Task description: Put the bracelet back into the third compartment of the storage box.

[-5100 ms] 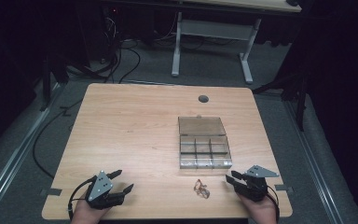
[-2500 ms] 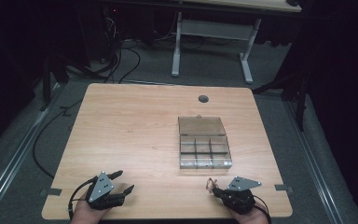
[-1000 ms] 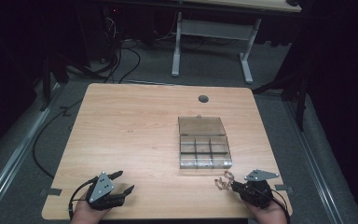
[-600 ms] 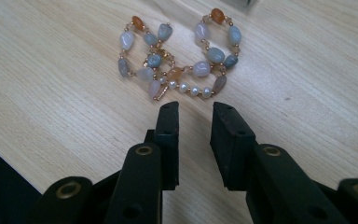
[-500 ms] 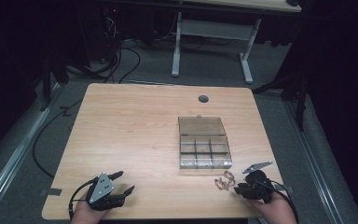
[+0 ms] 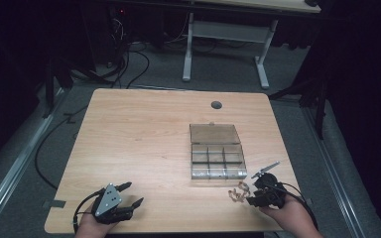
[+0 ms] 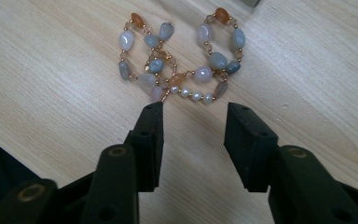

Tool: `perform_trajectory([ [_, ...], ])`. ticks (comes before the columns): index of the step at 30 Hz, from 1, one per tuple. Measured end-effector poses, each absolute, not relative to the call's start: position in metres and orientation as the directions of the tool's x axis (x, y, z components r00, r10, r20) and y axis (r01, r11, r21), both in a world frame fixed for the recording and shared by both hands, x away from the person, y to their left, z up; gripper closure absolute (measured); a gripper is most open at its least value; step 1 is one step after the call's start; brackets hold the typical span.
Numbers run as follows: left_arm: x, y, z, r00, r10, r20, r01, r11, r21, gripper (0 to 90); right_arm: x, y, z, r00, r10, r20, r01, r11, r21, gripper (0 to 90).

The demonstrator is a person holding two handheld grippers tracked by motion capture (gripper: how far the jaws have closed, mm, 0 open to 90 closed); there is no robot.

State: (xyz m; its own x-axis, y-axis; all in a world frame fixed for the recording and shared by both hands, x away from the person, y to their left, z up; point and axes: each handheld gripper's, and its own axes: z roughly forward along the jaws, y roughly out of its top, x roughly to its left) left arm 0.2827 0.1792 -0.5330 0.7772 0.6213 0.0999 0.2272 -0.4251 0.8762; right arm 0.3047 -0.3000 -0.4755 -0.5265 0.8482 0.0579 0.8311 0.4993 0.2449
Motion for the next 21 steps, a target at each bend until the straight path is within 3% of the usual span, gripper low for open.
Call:
perform_trajectory([
  [13,0.283,0.179,-0.533,0.777,0.621,0.101,0.227,-0.427,0.875,33.5,0.315,-0.282,-0.478,-0.542,0.839,0.052,0.833,0.528,0.164,19.5],
  [19,0.283,0.179,-0.533,0.780,0.618,0.100,0.227,-0.427,0.875,33.5,0.322,-0.273,-0.481,-0.543,0.840,0.001,0.829,0.536,0.158,14.5],
  [21,0.283,0.179,-0.533,0.781,0.617,0.099,0.227,-0.427,0.875,33.5,0.326,-0.271,-0.484,-0.535,0.845,0.009,0.838,0.529,0.136,8.4],
])
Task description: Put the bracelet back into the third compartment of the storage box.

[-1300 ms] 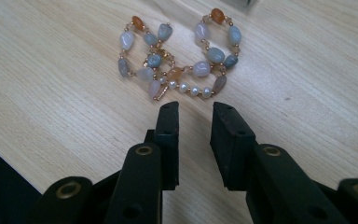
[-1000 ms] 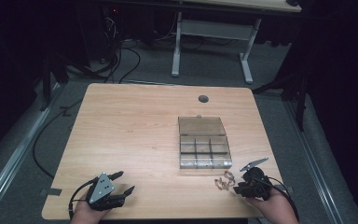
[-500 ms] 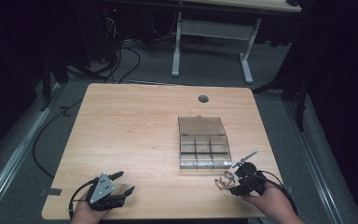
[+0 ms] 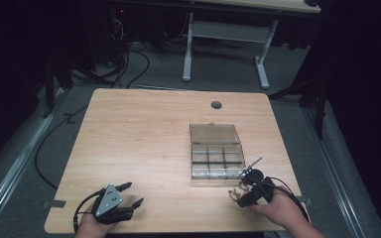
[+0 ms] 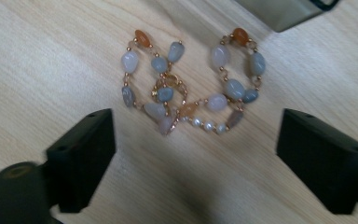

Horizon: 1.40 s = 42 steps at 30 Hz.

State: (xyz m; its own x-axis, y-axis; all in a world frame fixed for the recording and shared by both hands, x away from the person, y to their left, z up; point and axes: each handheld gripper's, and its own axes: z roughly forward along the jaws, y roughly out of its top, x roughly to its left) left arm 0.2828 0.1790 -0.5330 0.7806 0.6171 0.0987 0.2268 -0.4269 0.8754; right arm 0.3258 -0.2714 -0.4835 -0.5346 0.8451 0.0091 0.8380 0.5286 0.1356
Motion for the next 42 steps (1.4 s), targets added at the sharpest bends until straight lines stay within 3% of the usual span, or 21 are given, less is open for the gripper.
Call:
perform_trajectory([
  [3,0.283,0.179,-0.533,0.781,0.616,0.100,0.225,-0.427,0.876,33.5,0.332,-0.270,-0.488,-0.523,0.851,0.045,0.849,0.515,0.121,1.8],
  [8,0.282,0.179,-0.533,0.782,0.615,0.099,0.224,-0.426,0.876,33.5,0.338,-0.265,-0.494,-0.525,0.850,0.041,0.848,0.518,0.115,0.0],
  [16,0.282,0.179,-0.533,0.783,0.614,0.098,0.224,-0.425,0.877,33.5,0.342,-0.258,-0.501,-0.534,0.845,-0.017,0.839,0.533,0.115,8.6],
  [22,0.282,0.179,-0.533,0.783,0.615,0.100,0.223,-0.426,0.877,33.5,0.343,-0.261,-0.496,-0.525,0.851,-0.010,0.842,0.522,0.135,24.4],
  [34,0.282,0.179,-0.533,0.782,0.614,0.104,0.221,-0.430,0.875,33.6,0.335,-0.263,-0.489,-0.595,0.803,-0.016,0.793,0.591,0.146,68.2],
  [37,0.282,0.179,-0.533,0.783,0.613,0.105,0.221,-0.432,0.875,33.7,0.334,-0.262,-0.488,-0.612,0.790,-0.013,0.781,0.608,0.142,74.2],
  [42,0.282,0.179,-0.533,0.783,0.614,0.104,0.221,-0.431,0.875,33.7,0.335,-0.262,-0.488,-0.625,0.781,0.000,0.774,0.619,0.131,74.6],
])
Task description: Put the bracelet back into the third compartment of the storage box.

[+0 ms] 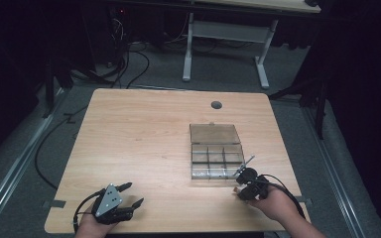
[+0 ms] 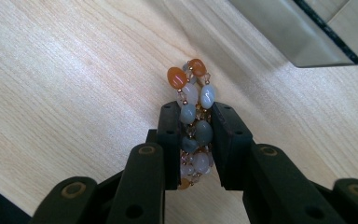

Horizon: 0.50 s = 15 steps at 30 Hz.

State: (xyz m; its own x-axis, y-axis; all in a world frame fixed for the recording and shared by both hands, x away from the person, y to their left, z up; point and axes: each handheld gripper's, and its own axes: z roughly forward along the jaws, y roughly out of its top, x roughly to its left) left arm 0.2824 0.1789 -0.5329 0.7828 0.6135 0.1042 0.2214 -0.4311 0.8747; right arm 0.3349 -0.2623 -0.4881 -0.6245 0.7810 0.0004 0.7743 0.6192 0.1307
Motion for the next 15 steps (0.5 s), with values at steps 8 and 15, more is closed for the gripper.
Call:
perform_trajectory([
  [8,0.282,0.179,-0.533,0.783,0.614,0.103,0.222,-0.430,0.875,33.7,0.337,-0.267,-0.480,-0.616,0.788,0.012,0.783,0.610,0.116,74.7],
  [15,0.282,0.179,-0.533,0.782,0.614,0.104,0.222,-0.430,0.875,33.7,0.337,-0.274,-0.466,-0.614,0.789,0.021,0.785,0.607,0.122,74.6],
])
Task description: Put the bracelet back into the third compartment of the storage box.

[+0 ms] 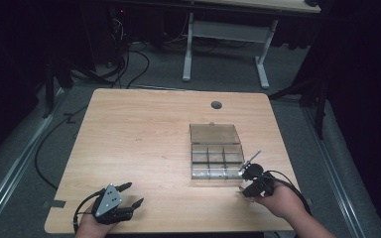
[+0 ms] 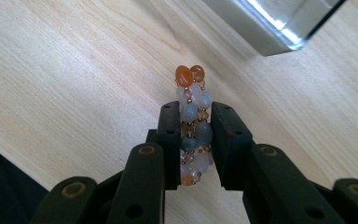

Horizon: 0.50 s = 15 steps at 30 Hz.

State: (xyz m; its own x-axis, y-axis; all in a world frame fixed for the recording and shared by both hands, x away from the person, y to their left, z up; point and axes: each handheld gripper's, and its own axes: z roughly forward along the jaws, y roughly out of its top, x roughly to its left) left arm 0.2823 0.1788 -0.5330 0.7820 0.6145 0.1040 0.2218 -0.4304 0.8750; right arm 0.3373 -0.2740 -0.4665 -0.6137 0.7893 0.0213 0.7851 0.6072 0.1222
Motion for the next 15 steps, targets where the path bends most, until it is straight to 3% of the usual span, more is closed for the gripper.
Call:
perform_trajectory([
  [15,0.282,0.179,-0.533,0.782,0.615,0.103,0.221,-0.428,0.876,33.7,0.339,-0.278,-0.445,-0.616,0.787,0.025,0.784,0.610,0.119,74.6],
])
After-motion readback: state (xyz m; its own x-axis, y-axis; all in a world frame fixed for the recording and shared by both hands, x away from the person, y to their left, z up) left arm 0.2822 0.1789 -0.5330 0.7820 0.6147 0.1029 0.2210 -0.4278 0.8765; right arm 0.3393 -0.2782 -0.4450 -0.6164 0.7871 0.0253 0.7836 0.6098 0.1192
